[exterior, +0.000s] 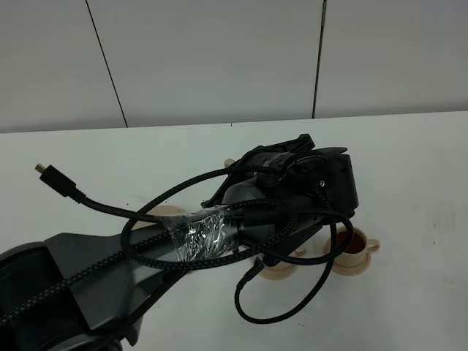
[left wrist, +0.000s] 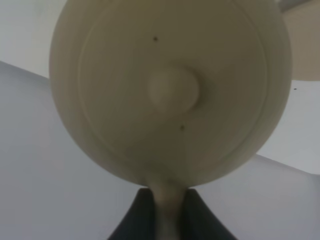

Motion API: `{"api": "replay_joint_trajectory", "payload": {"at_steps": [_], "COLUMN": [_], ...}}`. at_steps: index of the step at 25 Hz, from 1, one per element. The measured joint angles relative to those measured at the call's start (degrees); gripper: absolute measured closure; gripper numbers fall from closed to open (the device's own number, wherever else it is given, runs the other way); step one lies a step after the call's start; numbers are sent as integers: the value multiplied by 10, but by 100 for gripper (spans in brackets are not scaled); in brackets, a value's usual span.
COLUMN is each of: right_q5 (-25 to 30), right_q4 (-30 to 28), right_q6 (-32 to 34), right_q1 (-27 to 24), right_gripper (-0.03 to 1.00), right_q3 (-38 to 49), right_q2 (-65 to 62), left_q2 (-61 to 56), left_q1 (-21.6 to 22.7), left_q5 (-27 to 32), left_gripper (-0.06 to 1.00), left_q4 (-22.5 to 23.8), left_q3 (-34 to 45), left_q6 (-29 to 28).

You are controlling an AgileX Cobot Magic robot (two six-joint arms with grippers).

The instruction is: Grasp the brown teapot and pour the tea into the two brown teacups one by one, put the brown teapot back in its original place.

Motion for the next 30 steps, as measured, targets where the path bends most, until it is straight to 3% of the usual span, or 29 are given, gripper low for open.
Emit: {"api": "replay_joint_trajectory", "payload": {"at_steps": [30], "right_q5": [0], "right_q4": [0], "right_q6": [0], "right_q1": [0], "right_gripper": [72], "right_q3": [0], "right_q2": [0], "left_q2": [22], "left_q1": [-10], "left_q5": [0], "left_gripper": [78], "left_q4": [28], "left_q3": [0], "left_q6": [-3]}}
